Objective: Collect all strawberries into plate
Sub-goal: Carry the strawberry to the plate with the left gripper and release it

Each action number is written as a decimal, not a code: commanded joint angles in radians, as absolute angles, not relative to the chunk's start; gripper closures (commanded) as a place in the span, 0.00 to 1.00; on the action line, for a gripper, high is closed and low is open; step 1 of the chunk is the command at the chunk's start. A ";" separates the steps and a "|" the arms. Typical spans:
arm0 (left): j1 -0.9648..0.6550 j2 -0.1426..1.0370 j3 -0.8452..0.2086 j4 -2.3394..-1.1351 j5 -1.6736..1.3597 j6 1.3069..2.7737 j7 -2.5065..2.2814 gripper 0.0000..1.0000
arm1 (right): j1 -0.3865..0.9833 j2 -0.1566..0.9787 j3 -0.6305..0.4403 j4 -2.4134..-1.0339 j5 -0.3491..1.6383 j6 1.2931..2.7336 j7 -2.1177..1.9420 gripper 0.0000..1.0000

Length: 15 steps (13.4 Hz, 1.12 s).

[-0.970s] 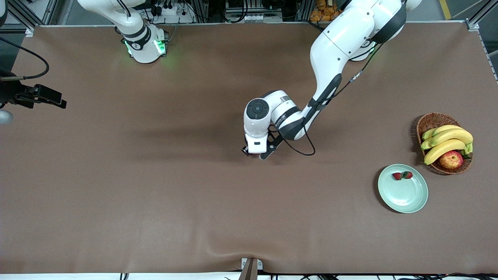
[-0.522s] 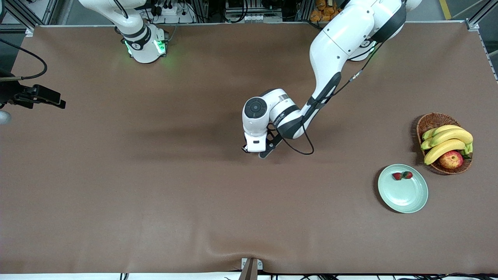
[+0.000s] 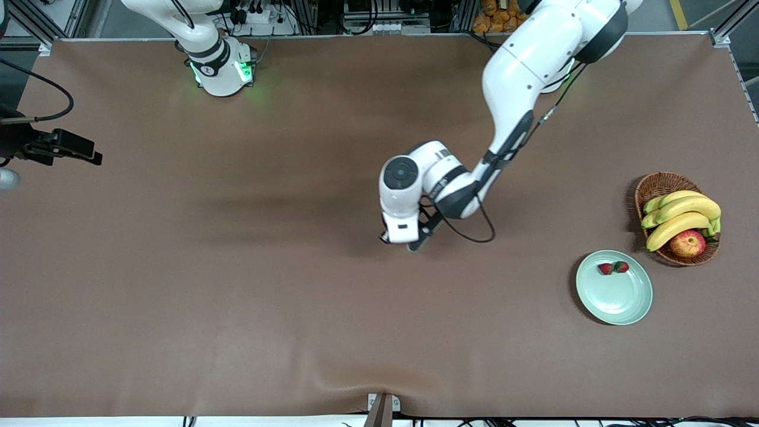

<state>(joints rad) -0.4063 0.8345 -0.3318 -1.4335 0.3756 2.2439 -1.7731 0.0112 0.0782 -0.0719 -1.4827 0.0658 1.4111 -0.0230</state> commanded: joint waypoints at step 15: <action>0.319 0.758 -0.341 -1.459 0.488 2.183 -1.117 0.01 | -0.015 0.034 -0.051 -1.470 -0.051 1.471 -0.017 0.00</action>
